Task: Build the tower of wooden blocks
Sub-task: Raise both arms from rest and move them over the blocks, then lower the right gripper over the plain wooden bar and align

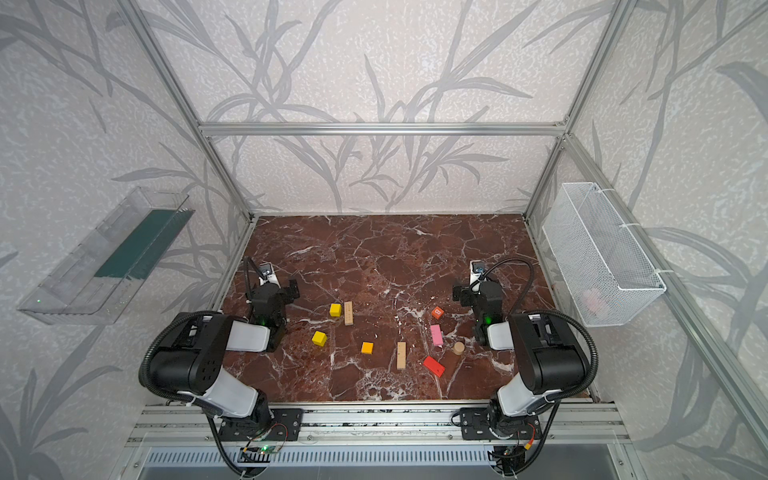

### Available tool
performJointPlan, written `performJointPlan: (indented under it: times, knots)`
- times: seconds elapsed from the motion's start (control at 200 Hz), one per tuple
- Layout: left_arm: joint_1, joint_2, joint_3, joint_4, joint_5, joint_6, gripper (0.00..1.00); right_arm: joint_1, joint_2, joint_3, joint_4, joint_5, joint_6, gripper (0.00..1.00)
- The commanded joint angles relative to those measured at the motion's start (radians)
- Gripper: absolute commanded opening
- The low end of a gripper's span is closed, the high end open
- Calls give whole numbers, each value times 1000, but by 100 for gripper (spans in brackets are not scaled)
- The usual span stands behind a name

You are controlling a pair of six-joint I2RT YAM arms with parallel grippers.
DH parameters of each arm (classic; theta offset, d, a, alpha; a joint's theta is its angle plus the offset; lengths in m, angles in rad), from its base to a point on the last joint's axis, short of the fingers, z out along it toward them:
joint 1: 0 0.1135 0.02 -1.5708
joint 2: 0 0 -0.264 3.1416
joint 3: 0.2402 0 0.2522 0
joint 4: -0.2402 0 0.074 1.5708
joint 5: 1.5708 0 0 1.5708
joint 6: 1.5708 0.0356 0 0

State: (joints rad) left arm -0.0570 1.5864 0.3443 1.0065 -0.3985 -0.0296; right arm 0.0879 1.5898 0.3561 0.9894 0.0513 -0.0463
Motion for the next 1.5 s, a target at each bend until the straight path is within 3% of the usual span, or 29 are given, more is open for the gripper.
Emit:
performJointPlan:
  times: [0.0, 0.305, 0.46, 0.555, 0.65, 0.89, 0.98, 1.09, 1.21, 1.5]
  knots:
    - [2, 1, 10, 20, -5, -3, 99, 3, -5, 9, 8, -2, -7, 99]
    - [-6, -68, 0, -9, -9, 14, 97, 3, -29, 11, -16, -11, -7, 99]
    - [-18, -276, 77, -346, -8, -4, 93, 3, -174, 105, -322, -3, -6, 98]
    - [-28, -377, 138, -553, 90, 4, 91, 9, -252, 162, -476, -27, 19, 97]
    - [-58, -442, 184, -682, 105, -38, 90, 32, -331, 218, -648, -61, 30, 94]
    - [-218, -503, 347, -1039, 93, -89, 86, 252, -454, 379, -1077, 16, 50, 90]
    - [-266, -512, 392, -1137, 150, -143, 83, 360, -466, 406, -1182, 26, 90, 88]
    - [-311, -533, 417, -1214, 229, -212, 80, 490, -466, 411, -1264, 44, 163, 87]
    - [-359, -574, 414, -1273, 243, -279, 79, 603, -439, 415, -1349, 36, 245, 84]
    - [-431, -658, 401, -1380, 235, -339, 79, 765, -375, 391, -1451, 47, 385, 84]
